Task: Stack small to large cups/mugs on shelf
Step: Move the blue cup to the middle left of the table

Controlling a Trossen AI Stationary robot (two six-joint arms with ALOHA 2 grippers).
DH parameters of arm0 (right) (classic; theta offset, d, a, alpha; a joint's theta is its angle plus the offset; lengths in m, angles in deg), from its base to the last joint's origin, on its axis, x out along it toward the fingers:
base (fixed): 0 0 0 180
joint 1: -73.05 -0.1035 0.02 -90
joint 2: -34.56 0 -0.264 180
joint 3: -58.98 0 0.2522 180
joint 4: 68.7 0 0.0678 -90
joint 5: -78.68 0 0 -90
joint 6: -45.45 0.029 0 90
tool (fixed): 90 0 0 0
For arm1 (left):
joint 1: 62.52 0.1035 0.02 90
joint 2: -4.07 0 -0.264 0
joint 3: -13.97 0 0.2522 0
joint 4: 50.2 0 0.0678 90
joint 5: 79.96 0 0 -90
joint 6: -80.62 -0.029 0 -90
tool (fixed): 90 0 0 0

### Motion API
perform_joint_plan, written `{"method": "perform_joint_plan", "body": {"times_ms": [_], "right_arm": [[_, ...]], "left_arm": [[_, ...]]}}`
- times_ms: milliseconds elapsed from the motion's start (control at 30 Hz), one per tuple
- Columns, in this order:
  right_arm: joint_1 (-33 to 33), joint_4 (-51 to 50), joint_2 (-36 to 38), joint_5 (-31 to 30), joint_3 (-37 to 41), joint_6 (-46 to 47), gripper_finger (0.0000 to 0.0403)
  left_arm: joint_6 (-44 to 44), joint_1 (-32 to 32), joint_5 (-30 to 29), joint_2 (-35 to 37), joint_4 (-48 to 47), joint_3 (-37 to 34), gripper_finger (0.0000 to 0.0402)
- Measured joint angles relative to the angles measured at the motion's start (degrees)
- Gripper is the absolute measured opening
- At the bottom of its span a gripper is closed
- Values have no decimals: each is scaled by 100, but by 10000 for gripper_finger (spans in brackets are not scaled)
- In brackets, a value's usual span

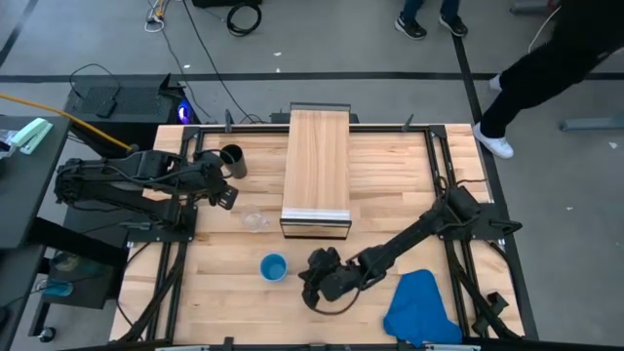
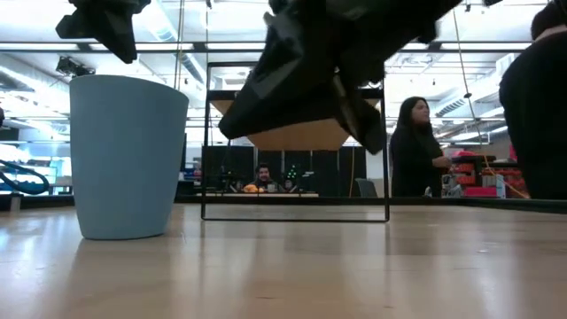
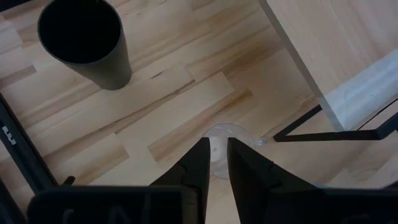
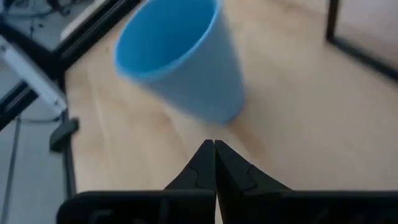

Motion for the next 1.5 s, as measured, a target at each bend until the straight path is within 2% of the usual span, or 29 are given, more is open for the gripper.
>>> {"method": "perform_joint_plan", "body": {"times_ms": [167,633,900,967,1067,1167,1300,1433,1500], "right_arm": [[265,41,-45,-69,-143,-2,2],[475,-496,-883,437,-1693,-591,0],[435,-1117,-918,512,-1485,-177,0],[405,-1152,-918,804,-1456,-221,0],[254,-1204,-814,806,-1478,-262,0],[199,-1110,-646,594,-1511,-341,0],[358,-1147,-612,653,-1506,-431,2],[475,-1160,-612,1125,-1506,-464,2],[473,-1214,-612,1155,-1504,-476,2]], "left_arm": [[26,0,-68,1,68,0,65],[28,0,-68,0,88,0,58],[125,-2,-40,0,78,-5,62],[323,-89,437,8,-76,-112,59],[531,-529,1534,2,-1038,-410,53],[1507,-1049,1694,52,-1919,-700,51],[2463,-1828,1765,123,-1514,-924,56],[3282,-2776,1825,108,-825,-1012,56],[3752,-3224,1821,95,-544,-1031,53]]}}
